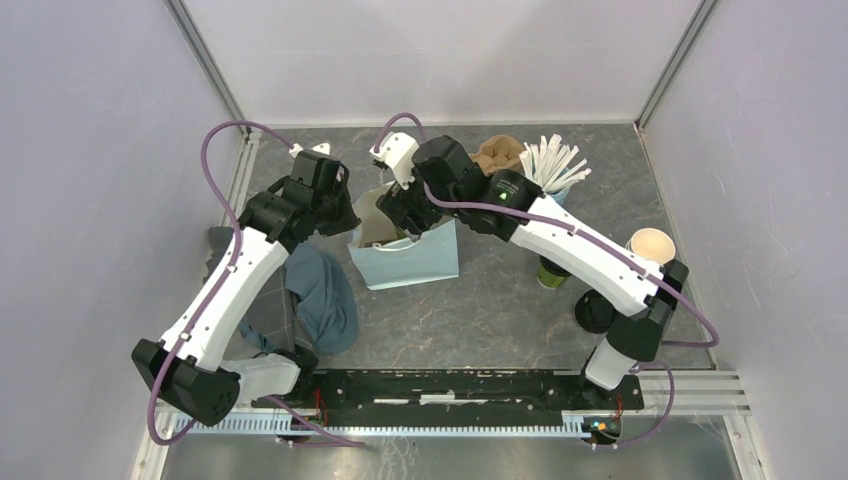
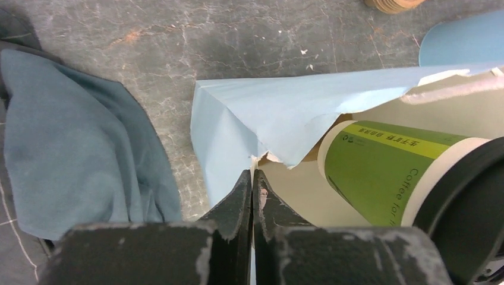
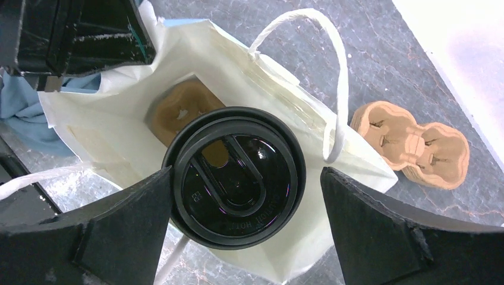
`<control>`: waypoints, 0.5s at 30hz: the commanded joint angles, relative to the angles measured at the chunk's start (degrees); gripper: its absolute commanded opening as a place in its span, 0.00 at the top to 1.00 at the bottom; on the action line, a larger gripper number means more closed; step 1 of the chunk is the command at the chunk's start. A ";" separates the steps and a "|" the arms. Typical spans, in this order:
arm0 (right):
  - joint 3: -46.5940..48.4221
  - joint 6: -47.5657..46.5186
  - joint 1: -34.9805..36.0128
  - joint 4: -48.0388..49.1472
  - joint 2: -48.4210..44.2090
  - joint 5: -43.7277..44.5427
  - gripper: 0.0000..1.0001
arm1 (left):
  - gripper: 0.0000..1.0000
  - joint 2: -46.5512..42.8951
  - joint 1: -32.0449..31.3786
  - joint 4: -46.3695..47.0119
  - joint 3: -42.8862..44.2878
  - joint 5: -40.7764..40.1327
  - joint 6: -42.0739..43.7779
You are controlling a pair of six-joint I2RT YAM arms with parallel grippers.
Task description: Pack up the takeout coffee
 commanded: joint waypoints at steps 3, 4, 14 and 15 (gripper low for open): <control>-1.68 0.66 -0.24 2.64 -1.29 2.49 0.03 | 0.97 0.21 0.23 -0.35 0.02 4.97 -0.41; -1.97 0.27 -0.24 3.10 -1.62 3.44 0.03 | 0.97 0.07 0.23 0.36 -0.04 5.78 -0.18; -10.86 -4.23 -2.65 11.18 -7.05 -0.86 0.04 | 0.98 -8.57 0.22 19.06 -9.65 7.58 4.09; -12.60 -4.70 -2.82 12.32 -7.72 -1.10 0.04 | 0.98 -9.71 0.18 21.72 -11.46 7.55 4.62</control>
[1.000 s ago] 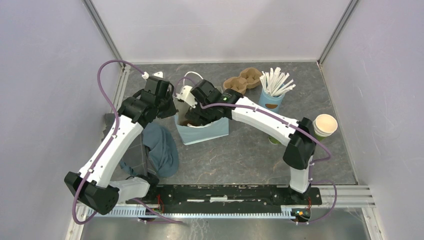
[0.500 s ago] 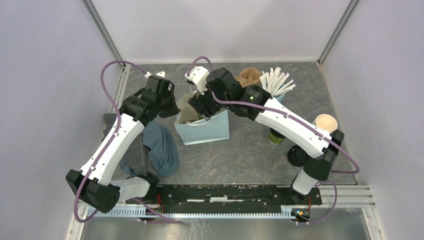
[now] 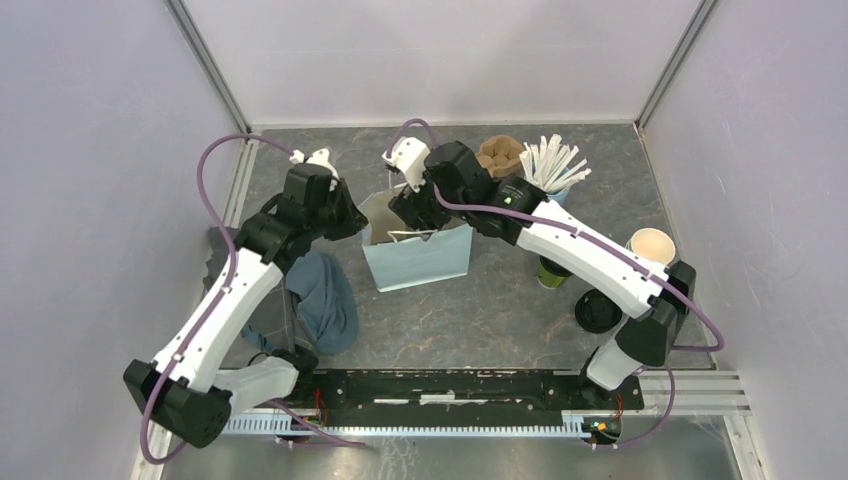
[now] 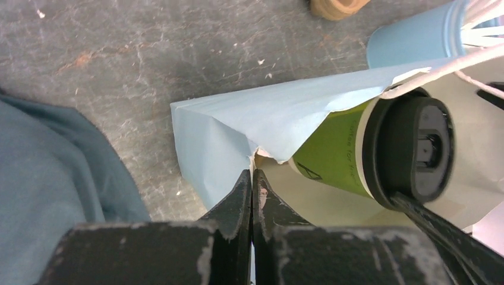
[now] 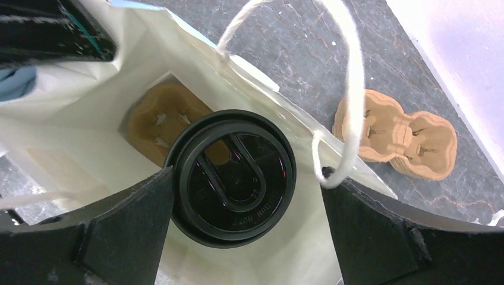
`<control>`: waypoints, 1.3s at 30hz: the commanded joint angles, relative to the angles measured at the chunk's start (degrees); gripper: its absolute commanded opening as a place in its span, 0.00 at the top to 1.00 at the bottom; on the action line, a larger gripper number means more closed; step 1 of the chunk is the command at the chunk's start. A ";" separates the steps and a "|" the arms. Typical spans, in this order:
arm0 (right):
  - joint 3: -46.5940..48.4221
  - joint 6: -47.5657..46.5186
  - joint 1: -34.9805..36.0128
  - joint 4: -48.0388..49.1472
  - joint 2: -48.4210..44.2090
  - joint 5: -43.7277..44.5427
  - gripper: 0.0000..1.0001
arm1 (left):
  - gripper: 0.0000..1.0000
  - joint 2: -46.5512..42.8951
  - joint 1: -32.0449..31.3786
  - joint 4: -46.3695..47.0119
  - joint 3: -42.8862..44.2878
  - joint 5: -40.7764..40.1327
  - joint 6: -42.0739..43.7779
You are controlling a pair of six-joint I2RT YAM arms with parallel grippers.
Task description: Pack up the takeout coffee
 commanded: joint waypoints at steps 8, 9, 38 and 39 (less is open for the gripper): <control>-4.13 -3.87 -1.55 8.63 -3.78 -0.51 0.11 | 0.98 -12.33 0.12 23.87 -16.15 0.24 11.22; -3.92 -3.87 -1.59 8.83 -3.76 -0.49 0.12 | 0.98 -12.65 0.11 24.12 -16.82 0.05 11.75; -2.60 11.22 -1.86 5.02 -8.51 -0.03 0.03 | 0.46 3.17 0.18 -2.86 4.27 -2.37 0.51; -1.79 10.81 -1.84 4.36 -8.11 0.11 0.03 | 0.45 4.01 0.20 -3.28 5.54 -1.82 0.20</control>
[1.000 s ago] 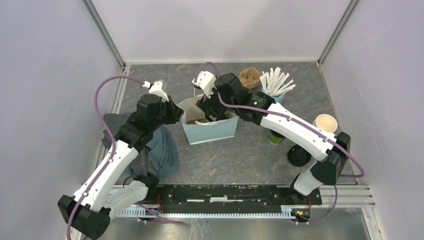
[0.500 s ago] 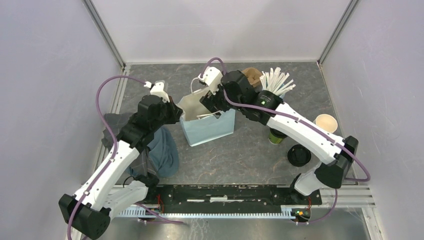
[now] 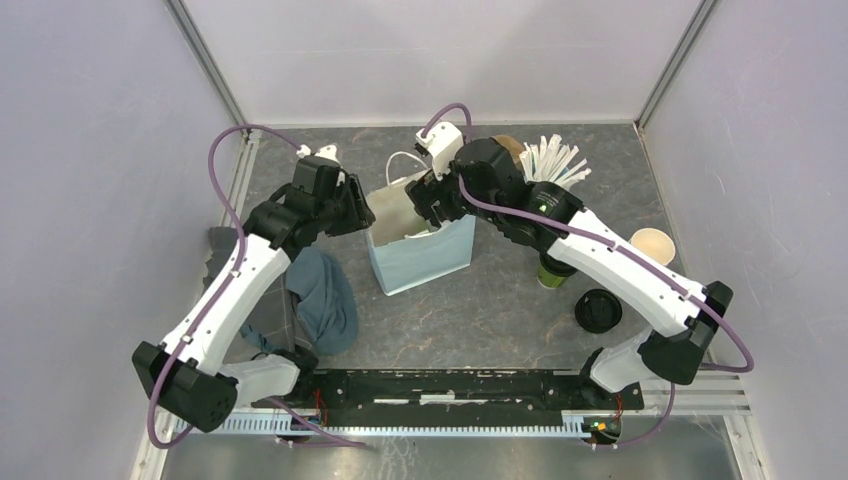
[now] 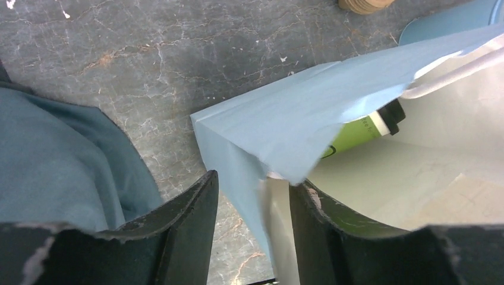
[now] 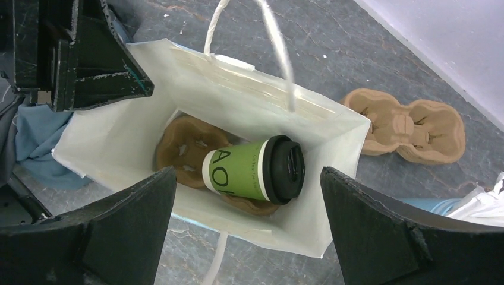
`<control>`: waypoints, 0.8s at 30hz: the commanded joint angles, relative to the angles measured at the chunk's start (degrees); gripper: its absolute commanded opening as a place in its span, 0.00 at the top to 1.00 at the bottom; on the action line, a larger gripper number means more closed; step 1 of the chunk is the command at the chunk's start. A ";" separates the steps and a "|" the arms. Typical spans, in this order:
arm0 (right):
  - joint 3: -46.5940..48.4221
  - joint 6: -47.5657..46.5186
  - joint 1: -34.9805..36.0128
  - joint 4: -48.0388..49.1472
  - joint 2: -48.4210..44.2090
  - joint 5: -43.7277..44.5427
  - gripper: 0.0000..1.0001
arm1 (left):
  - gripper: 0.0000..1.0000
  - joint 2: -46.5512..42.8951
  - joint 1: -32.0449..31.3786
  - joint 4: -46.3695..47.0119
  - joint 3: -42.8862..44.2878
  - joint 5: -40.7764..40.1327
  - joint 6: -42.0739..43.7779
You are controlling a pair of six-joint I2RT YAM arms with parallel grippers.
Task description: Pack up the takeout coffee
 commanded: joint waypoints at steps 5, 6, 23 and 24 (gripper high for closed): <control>9.47 0.06 -0.17 -5.22 4.16 1.16 0.02 | 0.55 5.38 0.14 -4.77 9.02 0.63 -3.78; 10.97 0.13 -0.22 -6.58 4.94 1.22 0.02 | 0.61 6.15 0.13 -5.23 9.43 0.43 -3.74; -1.14 -4.16 -2.17 0.22 -1.43 -21.80 0.35 | 0.98 -9.38 0.05 34.61 -12.83 0.87 10.26; -2.29 -4.88 -2.15 0.25 -1.65 -22.52 0.36 | 0.98 -10.75 0.03 37.86 -15.60 1.31 10.56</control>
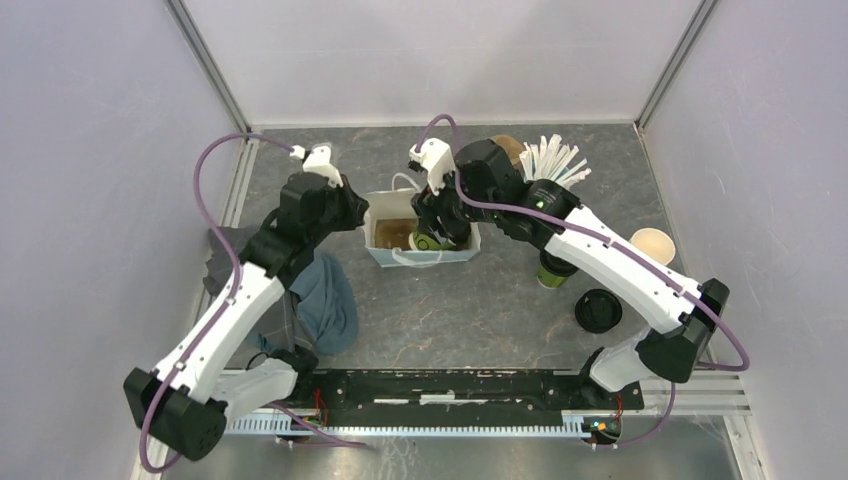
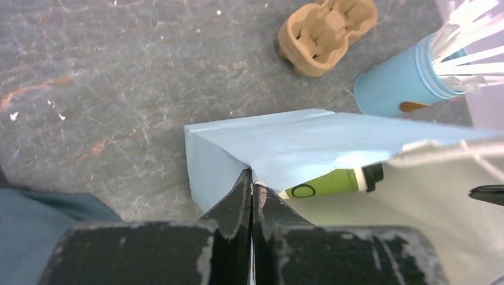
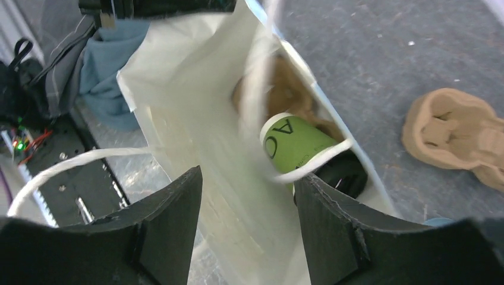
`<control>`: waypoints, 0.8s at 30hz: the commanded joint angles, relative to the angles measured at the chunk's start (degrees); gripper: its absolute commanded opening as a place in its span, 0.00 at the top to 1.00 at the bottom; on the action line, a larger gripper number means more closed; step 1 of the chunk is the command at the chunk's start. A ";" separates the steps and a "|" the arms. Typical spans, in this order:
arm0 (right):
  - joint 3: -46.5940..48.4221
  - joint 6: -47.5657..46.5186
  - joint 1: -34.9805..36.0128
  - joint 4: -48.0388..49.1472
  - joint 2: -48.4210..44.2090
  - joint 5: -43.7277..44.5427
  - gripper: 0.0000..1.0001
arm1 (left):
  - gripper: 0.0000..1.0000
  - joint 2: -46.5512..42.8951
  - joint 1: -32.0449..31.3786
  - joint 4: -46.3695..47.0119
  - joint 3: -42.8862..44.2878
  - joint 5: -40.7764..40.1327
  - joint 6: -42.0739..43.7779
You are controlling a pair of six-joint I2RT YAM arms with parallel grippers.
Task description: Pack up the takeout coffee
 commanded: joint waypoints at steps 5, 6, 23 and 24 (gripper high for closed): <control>-10.49 -6.51 0.43 7.06 -4.85 -6.51 0.38 | 0.98 -11.55 0.06 30.68 -18.08 3.04 7.77; -12.10 -7.27 0.91 8.03 -5.21 -6.22 0.39 | 0.98 -12.36 0.08 31.91 -19.77 3.12 8.20; -18.02 -9.44 11.15 11.37 -5.86 24.08 0.48 | 0.98 -16.96 0.03 28.08 -23.53 4.42 5.28; -19.70 -10.86 11.11 13.11 -7.10 22.55 0.47 | 0.98 -16.78 0.03 27.70 -23.26 4.42 5.10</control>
